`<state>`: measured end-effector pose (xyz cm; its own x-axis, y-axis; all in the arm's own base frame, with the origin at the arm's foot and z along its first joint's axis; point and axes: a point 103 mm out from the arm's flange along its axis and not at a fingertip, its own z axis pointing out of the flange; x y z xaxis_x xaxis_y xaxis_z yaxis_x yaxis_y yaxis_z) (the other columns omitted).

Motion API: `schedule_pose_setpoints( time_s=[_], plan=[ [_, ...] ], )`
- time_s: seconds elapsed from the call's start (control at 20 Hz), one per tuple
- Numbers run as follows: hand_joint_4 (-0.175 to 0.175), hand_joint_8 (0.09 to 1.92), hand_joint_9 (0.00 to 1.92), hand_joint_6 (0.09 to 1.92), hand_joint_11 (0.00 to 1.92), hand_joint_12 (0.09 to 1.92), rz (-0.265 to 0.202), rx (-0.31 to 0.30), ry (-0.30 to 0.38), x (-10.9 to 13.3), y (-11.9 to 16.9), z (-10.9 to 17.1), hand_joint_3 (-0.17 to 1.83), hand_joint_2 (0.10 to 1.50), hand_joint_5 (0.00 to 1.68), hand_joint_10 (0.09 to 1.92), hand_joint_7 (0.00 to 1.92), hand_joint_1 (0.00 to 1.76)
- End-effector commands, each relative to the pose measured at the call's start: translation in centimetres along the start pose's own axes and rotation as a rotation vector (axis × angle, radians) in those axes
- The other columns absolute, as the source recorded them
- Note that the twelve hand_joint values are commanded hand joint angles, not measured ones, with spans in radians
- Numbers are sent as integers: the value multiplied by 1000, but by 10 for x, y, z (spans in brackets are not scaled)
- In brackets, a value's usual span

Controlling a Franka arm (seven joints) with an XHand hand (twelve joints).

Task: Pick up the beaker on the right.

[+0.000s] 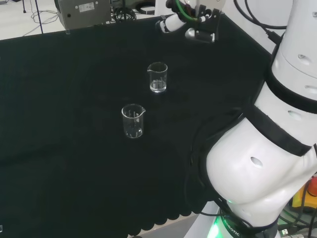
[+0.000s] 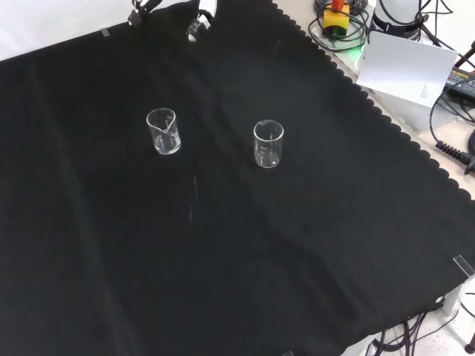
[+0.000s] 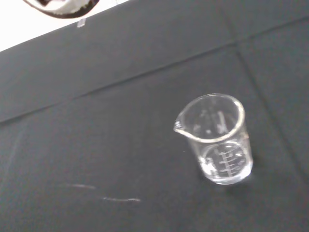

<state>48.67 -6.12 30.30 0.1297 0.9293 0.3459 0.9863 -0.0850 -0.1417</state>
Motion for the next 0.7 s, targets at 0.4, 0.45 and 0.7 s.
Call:
schedule_pose_setpoints(
  time_s=[0.4,0.45,0.7],
  plan=[
    [-38,704,322,87,0,1433,-7,81,-29,-45,52,90,614,620,395,700,176,793],
    [-38,703,321,87,0,1433,-10,81,-27,-45,52,91,615,619,395,700,174,793],
    [-38,703,319,87,0,1429,-29,103,10,-55,51,107,617,608,395,700,170,801]
  ],
)
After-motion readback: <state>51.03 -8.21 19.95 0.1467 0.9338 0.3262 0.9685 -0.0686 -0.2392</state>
